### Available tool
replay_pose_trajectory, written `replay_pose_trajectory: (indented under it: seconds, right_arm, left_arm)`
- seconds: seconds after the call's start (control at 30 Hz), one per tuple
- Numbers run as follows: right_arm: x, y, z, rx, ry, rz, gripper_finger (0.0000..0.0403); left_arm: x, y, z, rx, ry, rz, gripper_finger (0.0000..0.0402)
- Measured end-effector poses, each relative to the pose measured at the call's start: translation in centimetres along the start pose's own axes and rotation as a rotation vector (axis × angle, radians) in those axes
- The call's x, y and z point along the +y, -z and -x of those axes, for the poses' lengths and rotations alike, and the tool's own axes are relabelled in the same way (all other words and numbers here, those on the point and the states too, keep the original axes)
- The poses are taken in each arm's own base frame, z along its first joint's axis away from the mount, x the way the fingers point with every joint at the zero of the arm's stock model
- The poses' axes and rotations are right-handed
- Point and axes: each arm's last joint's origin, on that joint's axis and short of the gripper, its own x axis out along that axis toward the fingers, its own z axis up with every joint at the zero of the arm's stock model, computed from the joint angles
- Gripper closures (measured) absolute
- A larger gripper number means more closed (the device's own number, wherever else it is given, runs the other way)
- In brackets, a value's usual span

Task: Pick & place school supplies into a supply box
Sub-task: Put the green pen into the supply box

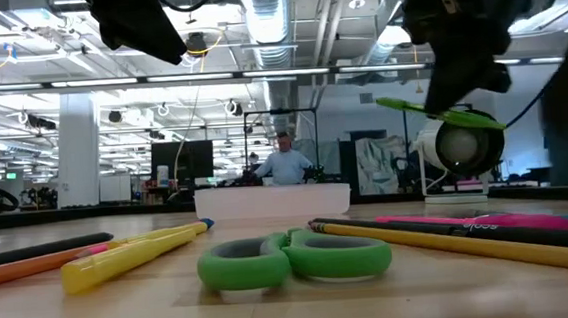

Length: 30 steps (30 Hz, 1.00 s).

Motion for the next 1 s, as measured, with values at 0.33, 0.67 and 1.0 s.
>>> replay_pose_trajectory:
  seconds: [0.33,0.67,1.0]
  right_arm:
    - [-2.6,-5.4,-0.7,-0.178,-0.077,0.067,0.0398]
    - [-5.9,-9.8,-0.3,-0.359,-0.13,0.117,0.0397]
    - [-5.3,-11.6,-2.9,-0.418,-0.22,0.167,0.0397]
  left_arm:
    - [0.3,0.8,0.0,0.094,0.002,0.071,0.0247]
    - [0.4,2.8,1.0,0.238,-0.065,0.147,0.0247]
    - [-0.5,3.4,1.9,0.161,-0.102,0.168,0.0247]
